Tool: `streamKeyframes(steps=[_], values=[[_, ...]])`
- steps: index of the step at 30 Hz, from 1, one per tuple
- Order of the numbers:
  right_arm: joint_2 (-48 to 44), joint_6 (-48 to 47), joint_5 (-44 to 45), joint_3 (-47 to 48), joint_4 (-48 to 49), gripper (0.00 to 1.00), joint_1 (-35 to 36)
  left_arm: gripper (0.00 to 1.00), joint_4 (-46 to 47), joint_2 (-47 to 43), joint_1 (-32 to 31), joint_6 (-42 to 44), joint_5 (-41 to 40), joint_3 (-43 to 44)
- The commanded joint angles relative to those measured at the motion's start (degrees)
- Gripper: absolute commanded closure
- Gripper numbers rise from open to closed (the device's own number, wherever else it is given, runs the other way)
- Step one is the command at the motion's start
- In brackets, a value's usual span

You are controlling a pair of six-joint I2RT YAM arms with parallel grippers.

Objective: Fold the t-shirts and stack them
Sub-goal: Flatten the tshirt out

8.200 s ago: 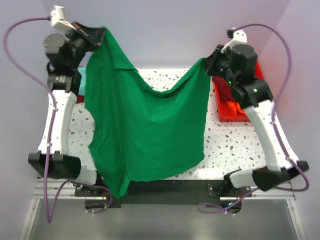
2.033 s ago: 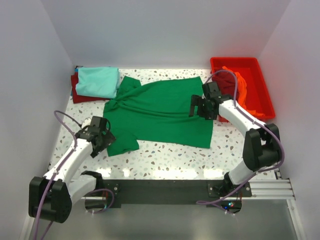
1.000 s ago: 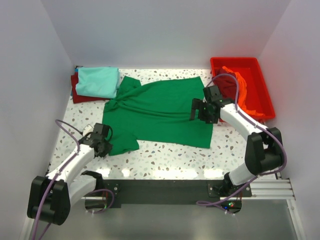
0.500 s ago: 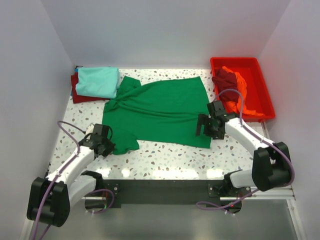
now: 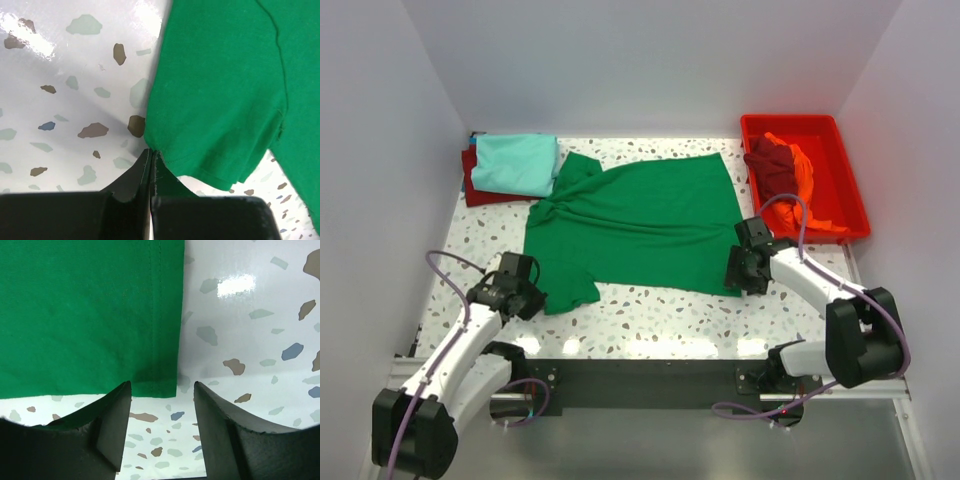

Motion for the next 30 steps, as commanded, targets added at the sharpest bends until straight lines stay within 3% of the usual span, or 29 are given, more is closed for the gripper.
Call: streamKeyframes(steps=[1, 18, 21, 22, 24, 30], values=[[-0.3, 1.4, 0.9, -0.5, 0.5, 0.44, -0.4, 1.0, -3.4, -1.4, -0.2, -1.2, -1.5, 3.9], [3.2, 1.5, 0.3, -3.3, 4.1, 0.68, -0.4, 1.0, -6.4, -2.8, -0.2, -1.1, -2.8, 6.6], [4.7, 0.9, 0.5, -3.0, 4.7, 0.8, -0.4, 1.0, -6.5, -3.1, -0.2, -1.1, -2.8, 7.0], [5.1, 0.8, 0.4, -2.8, 4.2, 0.89, -0.4, 1.0, -6.6, -3.1, -0.2, -1.1, -2.7, 7.4], [5.2, 0.7, 0.3, -2.2, 3.1, 0.99, -0.4, 1.0, -7.2, -3.1, -0.2, -1.1, -2.6, 7.9], [4.7, 1.2, -0.2, 2.8, -6.0, 1.0, -0.4, 1.0, -10.5, -3.7, -0.2, -1.0, -3.3, 11.5]])
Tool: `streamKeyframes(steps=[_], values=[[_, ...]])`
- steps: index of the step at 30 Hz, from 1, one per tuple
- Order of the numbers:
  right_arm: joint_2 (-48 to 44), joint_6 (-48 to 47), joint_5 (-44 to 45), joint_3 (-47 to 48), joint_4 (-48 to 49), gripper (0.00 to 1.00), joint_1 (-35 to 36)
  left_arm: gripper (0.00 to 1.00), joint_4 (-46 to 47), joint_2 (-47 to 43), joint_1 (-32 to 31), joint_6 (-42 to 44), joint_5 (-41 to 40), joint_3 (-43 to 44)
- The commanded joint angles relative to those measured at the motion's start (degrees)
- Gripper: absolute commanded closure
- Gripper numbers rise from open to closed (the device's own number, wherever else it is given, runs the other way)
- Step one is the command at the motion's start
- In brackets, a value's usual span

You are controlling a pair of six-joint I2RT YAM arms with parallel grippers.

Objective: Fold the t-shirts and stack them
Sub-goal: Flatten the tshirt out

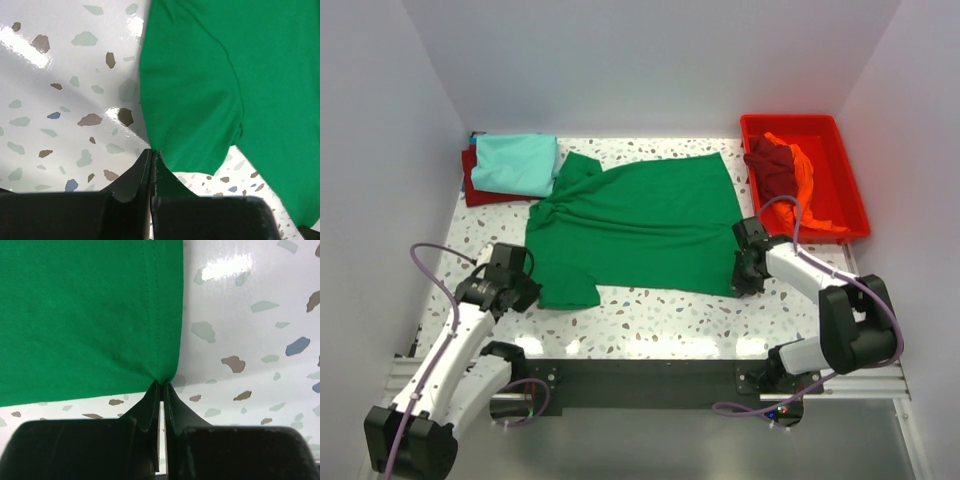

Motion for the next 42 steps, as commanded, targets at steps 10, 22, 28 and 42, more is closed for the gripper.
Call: streamKeyframes(steps=[10, 22, 28, 42], values=[[-2.4, 0.8, -1.0, 6.0, -17.7, 1.0, 0.1, 1.0, -9.2, -6.0, -0.2, -1.2, 0.0, 5.1], [-5.4, 3.5, -0.4, 8.0, -25.6, 1.0, 4.7, 1.0, -17.5, -10.7, -0.2, -2.6, 1.5, 10.1], [-6.8, 4.4, 1.1, 7.4, -28.3, 1.0, 6.1, 1.0, -23.3, -12.0, -0.2, -2.3, 0.0, 14.6], [-6.6, 4.4, 0.2, 6.6, -27.9, 1.0, 6.3, 1.0, -18.4, -11.3, -0.2, -0.3, 1.6, 13.8]])
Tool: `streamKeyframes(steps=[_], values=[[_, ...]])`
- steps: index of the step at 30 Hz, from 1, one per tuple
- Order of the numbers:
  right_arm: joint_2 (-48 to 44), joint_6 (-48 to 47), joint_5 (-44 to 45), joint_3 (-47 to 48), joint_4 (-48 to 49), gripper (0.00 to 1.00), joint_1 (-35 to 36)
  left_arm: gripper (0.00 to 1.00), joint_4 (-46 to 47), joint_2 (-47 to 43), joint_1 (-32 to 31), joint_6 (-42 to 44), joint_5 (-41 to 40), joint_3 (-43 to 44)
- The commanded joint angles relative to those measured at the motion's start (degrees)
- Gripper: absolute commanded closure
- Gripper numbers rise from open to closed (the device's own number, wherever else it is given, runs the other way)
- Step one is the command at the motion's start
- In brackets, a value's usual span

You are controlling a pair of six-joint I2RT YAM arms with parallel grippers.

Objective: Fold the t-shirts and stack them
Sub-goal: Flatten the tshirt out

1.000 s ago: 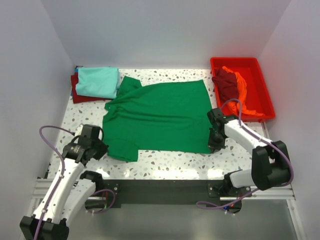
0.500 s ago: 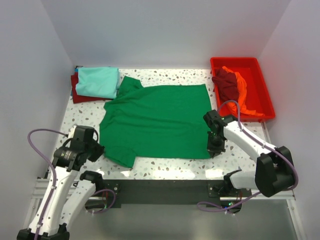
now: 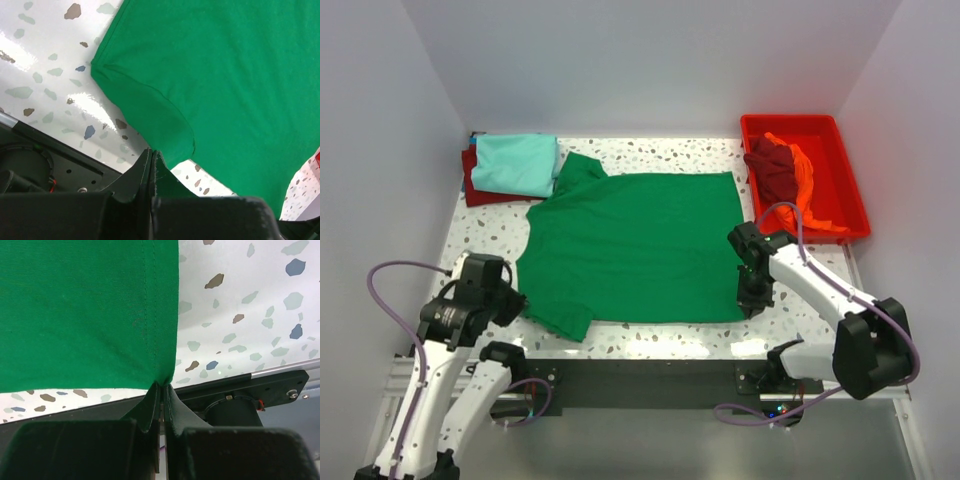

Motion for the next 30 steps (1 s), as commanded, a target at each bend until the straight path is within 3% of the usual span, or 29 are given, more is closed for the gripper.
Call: streamKeyframes(steps=[1, 16, 30], values=[[0.7, 0.6, -0.2, 0.4, 0.0, 1.0, 0.3, 1.0, 7.2, 4.2, -0.2, 2.3, -0.2, -0.1], [11.2, -3.2, -1.9, 11.6, 3.9, 1.0, -3.4, 1.0, 33.1, 24.4, -0.2, 11.5, 3.5, 3.3], [21.8, -8.6, -6.4, 23.2, 5.5, 1.0, -10.7, 1.0, 43.1, 41.6, 2.2, 15.8, 5.3, 16.3]])
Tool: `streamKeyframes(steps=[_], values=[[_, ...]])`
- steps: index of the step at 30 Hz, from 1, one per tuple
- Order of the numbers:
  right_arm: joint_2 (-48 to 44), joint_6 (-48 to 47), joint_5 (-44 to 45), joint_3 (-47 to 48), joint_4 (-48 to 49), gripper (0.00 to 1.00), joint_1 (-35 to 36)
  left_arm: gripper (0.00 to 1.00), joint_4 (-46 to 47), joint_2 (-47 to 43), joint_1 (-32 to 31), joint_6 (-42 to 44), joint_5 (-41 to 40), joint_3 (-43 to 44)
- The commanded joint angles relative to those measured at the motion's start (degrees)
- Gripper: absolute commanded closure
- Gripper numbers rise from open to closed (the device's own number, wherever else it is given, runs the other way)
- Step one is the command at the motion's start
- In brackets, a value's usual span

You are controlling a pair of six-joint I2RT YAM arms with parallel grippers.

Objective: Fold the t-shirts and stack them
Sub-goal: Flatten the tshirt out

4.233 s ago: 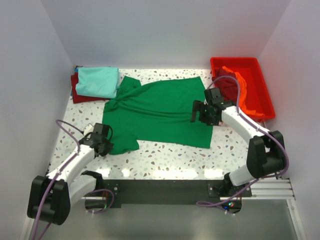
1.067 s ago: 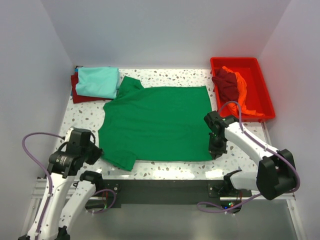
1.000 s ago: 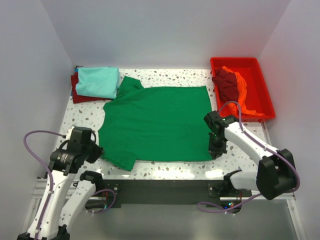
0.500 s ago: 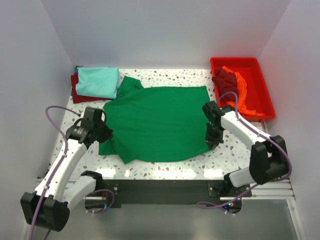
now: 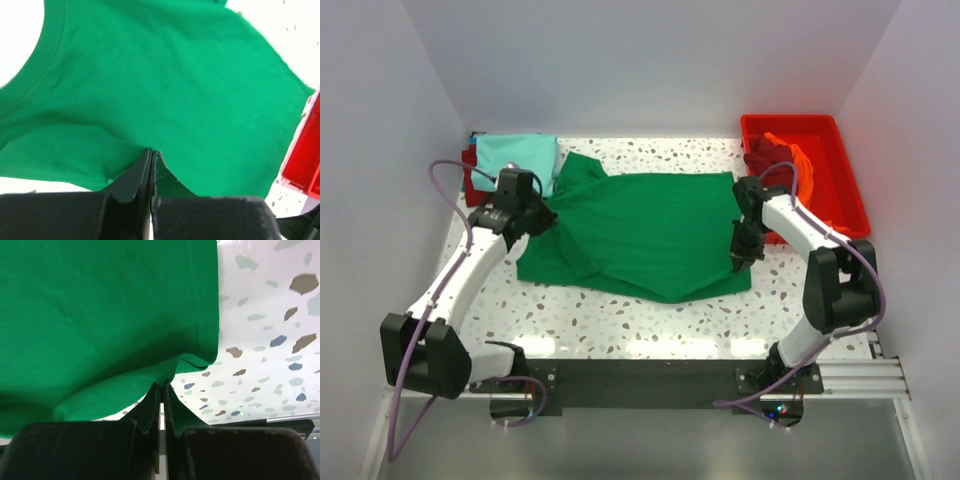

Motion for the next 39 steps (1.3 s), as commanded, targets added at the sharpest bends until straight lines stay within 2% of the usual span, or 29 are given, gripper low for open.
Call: streamKeyframes(steps=[1, 12, 32, 39], values=[[1.7, -2.3, -1.5, 3.8, 0.4, 1.0, -1.9, 1.0, 4.8, 1.5, 2.0, 2.3, 1.1, 3.7], [4.7, -3.5, -4.8, 5.0, 1.9, 1.0, -6.5, 1.0, 7.9, 2.2, 8.2, 3.1, 5.1, 2.3], [7.6, -3.7, -4.7, 9.9, 2.2, 1.0, -8.7, 1.0, 10.7, 6.5, 8.9, 4.1, 5.9, 3.1], [11.0, -3.7, -4.3, 11.4, 3.8, 1.0, -8.9, 1.0, 12.9, 11.2, 8.9, 5.0, 6.6, 3.4]])
